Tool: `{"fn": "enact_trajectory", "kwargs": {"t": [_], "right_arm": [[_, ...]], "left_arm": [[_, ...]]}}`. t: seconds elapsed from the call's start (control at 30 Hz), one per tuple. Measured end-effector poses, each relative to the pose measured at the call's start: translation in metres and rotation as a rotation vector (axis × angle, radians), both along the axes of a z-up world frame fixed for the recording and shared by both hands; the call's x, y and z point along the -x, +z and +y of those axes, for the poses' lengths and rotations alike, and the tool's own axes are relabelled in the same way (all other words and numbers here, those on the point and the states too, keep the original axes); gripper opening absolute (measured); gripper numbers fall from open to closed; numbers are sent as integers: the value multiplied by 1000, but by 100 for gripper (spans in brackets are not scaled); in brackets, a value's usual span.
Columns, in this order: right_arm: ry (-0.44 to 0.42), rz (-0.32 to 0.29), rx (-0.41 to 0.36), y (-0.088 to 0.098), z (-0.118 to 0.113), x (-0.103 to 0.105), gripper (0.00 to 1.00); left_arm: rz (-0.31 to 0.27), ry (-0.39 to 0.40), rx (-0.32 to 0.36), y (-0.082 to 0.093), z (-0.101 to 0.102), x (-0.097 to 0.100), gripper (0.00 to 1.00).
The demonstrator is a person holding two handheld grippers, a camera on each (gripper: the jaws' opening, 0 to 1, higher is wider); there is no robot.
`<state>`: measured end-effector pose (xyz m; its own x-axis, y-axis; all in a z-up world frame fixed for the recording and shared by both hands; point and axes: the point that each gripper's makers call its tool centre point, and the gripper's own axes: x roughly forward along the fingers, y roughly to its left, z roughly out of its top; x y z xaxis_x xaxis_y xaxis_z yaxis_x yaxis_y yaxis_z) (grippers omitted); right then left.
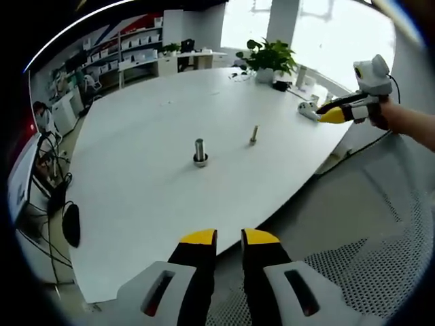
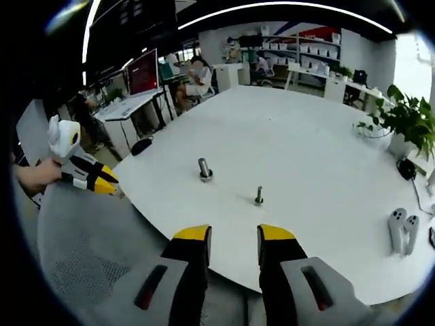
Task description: Place the washer onto the threaded stud by aligning its center hole with the stud, sliding it down to the base, and recovering from edge contact or off-axis alignment until the washer reaches the visible bottom stop.
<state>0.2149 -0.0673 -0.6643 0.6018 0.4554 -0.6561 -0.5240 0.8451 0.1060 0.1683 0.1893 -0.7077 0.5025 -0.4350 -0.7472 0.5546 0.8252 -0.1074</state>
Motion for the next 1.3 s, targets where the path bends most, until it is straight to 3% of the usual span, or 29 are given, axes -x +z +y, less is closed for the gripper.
{"fn": "enact_trajectory", "kwargs": {"t": [0.1,0.23,0.3,0.37,0.53,0.6,0.7,0.87,1.1,1.3], "right_arm": [[1,-29,30,0,-6,6,30],[-95,-60,-67,4,-9,7,35],[-77,-77,-23,4,-11,9,35],[-84,-115,-25,6,-10,8,35],[-72,-143,-27,6,-9,7,35],[-65,-137,-37,3,-8,7,35],[-75,-83,-62,-6,-8,10,36],[-79,-93,-73,-4,-9,11,37],[-124,-103,-87,-2,-14,9,37],[-133,-94,-79,-5,-14,8,37]], "left_arm": [[-11,6,5,2,0,-1,12],[-7,15,7,2,1,-1,12],[2,11,2,0,1,0,12],[21,7,-3,-3,1,1,12],[20,15,-11,-3,3,1,12],[5,34,6,1,4,-2,12],[-5,39,14,2,4,-3,12],[1,54,0,1,6,-3,12],[-51,93,28,9,11,-9,12],[-63,105,38,11,12,-11,12]]}}
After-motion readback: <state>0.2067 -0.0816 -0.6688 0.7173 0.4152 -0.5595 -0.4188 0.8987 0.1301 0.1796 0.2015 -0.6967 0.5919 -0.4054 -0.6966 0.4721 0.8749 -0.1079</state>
